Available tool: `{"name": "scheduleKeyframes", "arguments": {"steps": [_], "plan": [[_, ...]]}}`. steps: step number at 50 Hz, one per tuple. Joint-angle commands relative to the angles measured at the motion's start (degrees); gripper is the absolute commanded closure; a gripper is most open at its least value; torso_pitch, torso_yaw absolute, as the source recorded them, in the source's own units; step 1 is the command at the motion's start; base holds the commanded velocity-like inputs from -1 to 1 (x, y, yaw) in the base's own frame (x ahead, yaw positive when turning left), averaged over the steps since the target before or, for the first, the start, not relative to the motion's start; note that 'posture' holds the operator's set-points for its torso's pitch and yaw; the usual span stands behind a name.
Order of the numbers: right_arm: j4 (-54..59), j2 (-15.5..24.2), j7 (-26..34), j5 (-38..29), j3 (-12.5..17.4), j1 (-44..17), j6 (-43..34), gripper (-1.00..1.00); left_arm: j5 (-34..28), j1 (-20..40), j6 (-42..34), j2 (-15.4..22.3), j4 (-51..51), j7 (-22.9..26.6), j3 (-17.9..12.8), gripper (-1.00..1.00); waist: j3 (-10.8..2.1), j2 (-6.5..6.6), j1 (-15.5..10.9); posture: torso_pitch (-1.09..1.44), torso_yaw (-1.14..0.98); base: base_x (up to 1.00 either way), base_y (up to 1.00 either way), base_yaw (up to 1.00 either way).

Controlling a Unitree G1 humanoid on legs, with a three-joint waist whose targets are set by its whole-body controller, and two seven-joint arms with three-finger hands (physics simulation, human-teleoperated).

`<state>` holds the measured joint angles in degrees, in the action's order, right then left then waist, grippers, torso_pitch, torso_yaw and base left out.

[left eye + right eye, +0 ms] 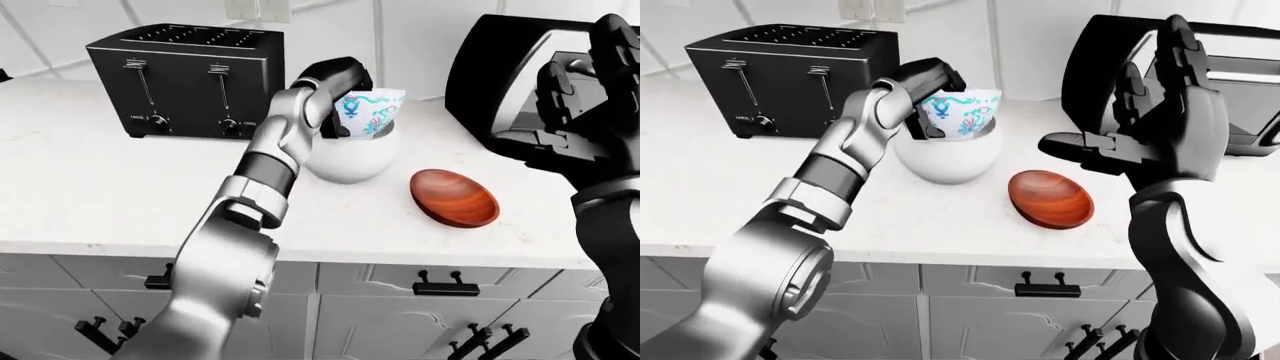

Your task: Stack the bowls from largest to smallest.

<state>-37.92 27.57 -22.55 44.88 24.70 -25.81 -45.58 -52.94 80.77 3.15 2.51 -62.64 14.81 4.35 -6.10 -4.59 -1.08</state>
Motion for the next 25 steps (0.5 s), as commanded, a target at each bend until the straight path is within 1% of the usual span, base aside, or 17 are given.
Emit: {"name": "scheduleKeyframes", "arguments": {"steps": [1, 2, 13, 14, 15, 17, 18, 19, 21, 24, 25], "plan": [[-0.89, 0.78, 0.21, -0.29, 0.66, -1.33, 1.65, -1.0, 0.15, 2.66, 0.85, 0.42, 2.51, -1.91, -0.49, 0.53, -1.29, -0.27, -0.01, -0.2, 0.0, 0.0, 0.0, 0.0], [-0.96, 0.74, 0.19, -0.25, 0.69, -1.27, 1.64, -1.0, 0.07, 2.58, 0.95, 0.35, 2.4, -2.0, -0.43, 0.46, -1.29, -0.27, -0.01, -0.2, 0.0, 0.0, 0.0, 0.0], [-0.56, 0.29, 0.92, -1.05, 0.65, -0.63, 2.38, -1.0, -1.75, 2.86, 2.2, 0.56, 0.4, -4.78, -0.06, 0.31, -1.45, -0.28, 0.05, -0.2, 0.0, 0.0, 0.0, 0.0], [-0.61, 0.27, 0.9, -1.01, 0.74, -0.59, 2.35, -1.0, -1.85, 2.74, 2.22, 0.51, 0.51, -4.74, -0.06, 0.26, -1.46, -0.27, 0.05, -0.2, 0.0, 0.0, 0.0, 0.0], [-0.57, 0.23, 1.02, -1.06, 0.77, -0.48, 2.45, -1.0, -2.07, 2.68, 2.33, 0.51, 0.69, -4.75, 0.01, 0.16, -1.46, -0.26, 0.05, -0.2, 0.0, 0.0, 0.0, 0.0], [-0.53, 0.17, 1.02, -1.04, 0.88, -0.4, 2.5, -1.0, -2.19, 2.62, 2.29, 0.48, 1.16, -4.25, -0.04, 0.07, -1.45, -0.26, 0.04, -0.2, 0.0, 0.0, 0.0, 0.0], [-0.37, 0.17, 1.05, -1.09, 0.89, -0.43, 2.58, -1.0, -2.21, 2.55, 2.35, 0.43, 1.35, -3.99, -0.07, -0.04, -1.45, -0.27, 0.04, -0.2, 0.0, 0.0, 0.0, 0.0], [-0.33, 0.15, 1.08, -1.15, 0.84, -0.41, 2.65, -1.0, -2.17, 2.5, 2.4, 0.39, 1.41, -3.88, -0.15, -0.06, -1.44, -0.27, 0.04, -0.2, 0.0, 0.0, 0.0, 0.0], [-0.19, 0.03, 1.19, -1.28, 0.8, -0.27, 2.83, -1.0, -2.22, 2.57, 2.52, 0.38, 1.49, -3.61, -0.17, -0.22, -1.44, -0.27, 0.05, -0.2, 0.0, 0.0, 0.0, 0.0], [-0.19, 0.11, 1.03, -1.08, 0.96, -0.48, 2.65, -1.0, -2.21, 2.47, 2.36, 0.25, 2.19, -2.94, -0.22, -0.32, -1.46, -0.28, 0.06, -0.2, 0.0, 0.0, 0.0, 0.0], [-0.2, 0.17, 0.96, -0.99, 1.01, -0.53, 2.58, -1.0, -2.08, 2.4, 2.42, 0.23, 2.25, -2.74, -0.32, -0.39, -1.48, -0.28, 0.05, -0.2, 0.0, 0.0, 0.0, 0.0]]}}
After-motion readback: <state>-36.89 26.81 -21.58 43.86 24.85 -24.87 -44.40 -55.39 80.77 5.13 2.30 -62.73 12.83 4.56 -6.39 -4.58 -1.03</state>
